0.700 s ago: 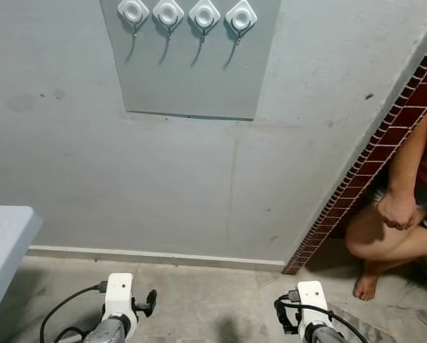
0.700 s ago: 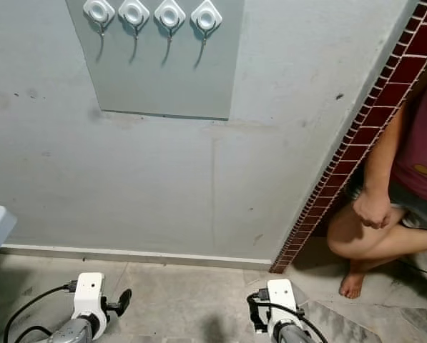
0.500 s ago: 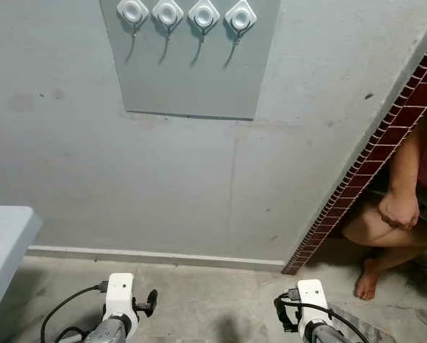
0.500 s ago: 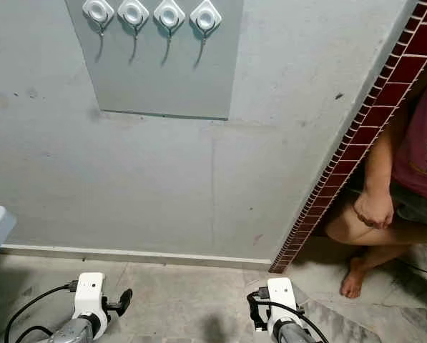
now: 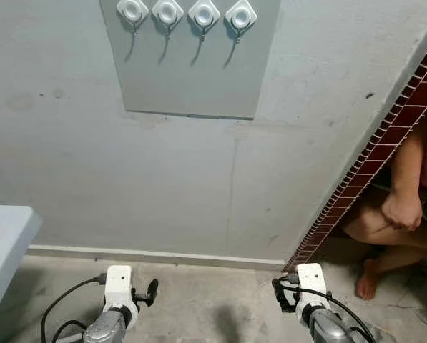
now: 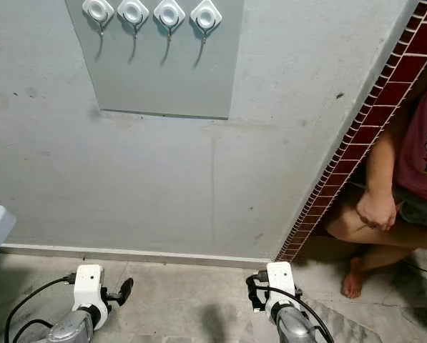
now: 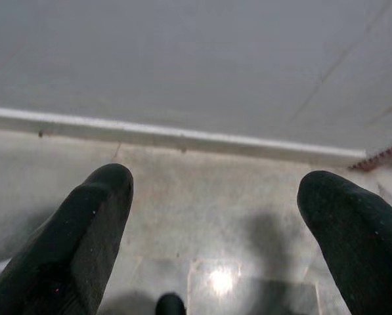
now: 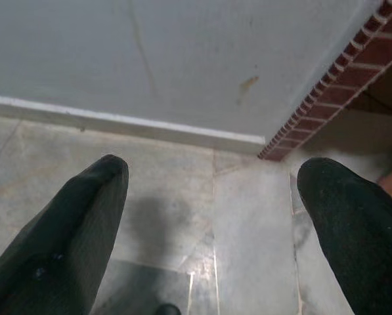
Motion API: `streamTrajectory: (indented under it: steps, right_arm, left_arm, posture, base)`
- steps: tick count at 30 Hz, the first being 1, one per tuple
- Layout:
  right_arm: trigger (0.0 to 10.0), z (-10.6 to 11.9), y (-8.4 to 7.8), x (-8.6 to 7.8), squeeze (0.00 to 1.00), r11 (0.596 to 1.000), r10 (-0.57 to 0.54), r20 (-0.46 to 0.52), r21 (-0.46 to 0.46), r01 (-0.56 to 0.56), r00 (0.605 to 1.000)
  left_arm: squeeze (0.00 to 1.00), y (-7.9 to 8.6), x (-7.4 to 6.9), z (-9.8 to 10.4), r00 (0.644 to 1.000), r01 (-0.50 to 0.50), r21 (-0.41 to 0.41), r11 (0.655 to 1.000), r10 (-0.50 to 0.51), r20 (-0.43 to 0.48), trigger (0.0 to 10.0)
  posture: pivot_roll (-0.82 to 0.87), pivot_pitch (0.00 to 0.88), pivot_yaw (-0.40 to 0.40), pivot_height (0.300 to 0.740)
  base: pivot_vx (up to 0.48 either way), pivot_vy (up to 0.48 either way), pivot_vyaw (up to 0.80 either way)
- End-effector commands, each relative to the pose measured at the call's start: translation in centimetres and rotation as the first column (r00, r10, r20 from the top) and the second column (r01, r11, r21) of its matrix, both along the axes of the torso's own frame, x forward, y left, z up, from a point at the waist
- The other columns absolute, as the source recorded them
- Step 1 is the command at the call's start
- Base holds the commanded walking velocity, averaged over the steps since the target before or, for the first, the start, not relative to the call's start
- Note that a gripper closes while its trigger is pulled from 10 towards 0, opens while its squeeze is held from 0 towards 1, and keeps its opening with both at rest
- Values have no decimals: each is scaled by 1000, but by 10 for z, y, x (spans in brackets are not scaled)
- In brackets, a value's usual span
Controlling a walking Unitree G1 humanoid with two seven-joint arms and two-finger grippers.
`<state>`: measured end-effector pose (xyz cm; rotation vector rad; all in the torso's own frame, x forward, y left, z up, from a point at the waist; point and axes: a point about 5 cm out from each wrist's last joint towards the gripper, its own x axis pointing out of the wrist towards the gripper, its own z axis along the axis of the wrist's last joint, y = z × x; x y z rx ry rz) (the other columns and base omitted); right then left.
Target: Hang keys on a hook
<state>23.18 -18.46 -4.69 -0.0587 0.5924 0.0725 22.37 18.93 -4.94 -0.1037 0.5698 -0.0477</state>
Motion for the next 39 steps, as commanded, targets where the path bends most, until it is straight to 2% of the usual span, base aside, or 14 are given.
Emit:
streamTrajectory:
  steps: [1,11,21,22,25,27,28,29,31,33,34,37,38,39]
  right_arm:
    - [10000,11,2,14,0,1000,10,67,14,-11,998]
    - [10000,37,12,37,0,997,54,229,35,-64,972]
    - [10000,53,18,34,0,995,64,364,47,-87,929]
    - [10000,60,20,34,0,994,67,402,48,-94,913]
    - [10000,69,23,35,0,993,66,438,55,-101,897]
    - [10000,78,24,39,0,993,67,466,57,-106,882]
    - [10000,86,25,44,0,992,66,486,64,-111,871]
    - [10000,86,25,44,0,992,66,486,64,-111,871]
    - [10000,104,26,56,0,991,72,530,57,-120,845]
    - [10000,111,25,59,0,991,68,543,57,-118,837]
    - [10000,118,23,65,0,992,66,560,55,-116,826]
    - [10000,124,22,69,0,992,64,569,54,-115,820]
    - [10000,130,19,73,0,992,60,575,55,-112,816]
    - [10000,136,17,75,0,993,58,588,47,-106,807]
  left_arm:
    - [0,3,12,11,998,5,0,1000,-5,70,10000]
    - [0,-4,21,25,979,56,-14,998,-52,197,10000]
    - [0,-6,21,41,945,45,-24,999,-35,326,10000]
    - [0,-7,23,48,931,53,-18,998,-43,364,10000]
    - [0,-9,26,56,916,63,-18,998,-51,397,10000]
    - [0,-10,31,63,910,53,-43,998,-30,414,10000]
    - [0,-11,39,70,903,56,-51,997,-29,429,10000]
    - [0,-11,39,70,903,56,-51,997,-29,429,10000]
    - [0,-12,52,83,888,89,-20,996,-70,455,10000]
    - [0,-11,57,88,889,66,-56,996,-33,456,10000]
    - [0,-8,64,94,886,54,-56,997,-22,463,10000]
    - [0,-8,69,99,887,48,-63,997,-14,462,10000]
    - [0,-8,75,107,890,39,-91,995,7,456,10000]
    - [0,-7,79,112,893,31,-77,997,7,450,10000]
  posture:
    - [-5,60,-11,740]
    - [-13,54,-10,740]
    - [-23,53,-7,740]
    - [-27,52,-5,740]
    - [-26,52,-5,740]
    - [-26,51,-6,740]
    - [-25,45,-6,740]
    - [-25,45,-6,740]
    - [-25,42,-6,740]
    - [-26,41,-7,740]
    - [-27,39,-8,740]
    - [-30,38,-9,740]
    - [-28,37,-8,740]
    - [-26,36,-10,740]
  base:
    - [0,0,0]
    - [0,0,0]
    - [0,0,0]
    - [0,0,0]
    - [0,0,0]
    - [0,0,0]
    - [0,0,0]
    - [0,0,0]
    - [0,0,0]
    - [0,0,0]
    - [0,0,0]
    - [0,0,0]
    - [0,0,0]
    - [0,0,0]
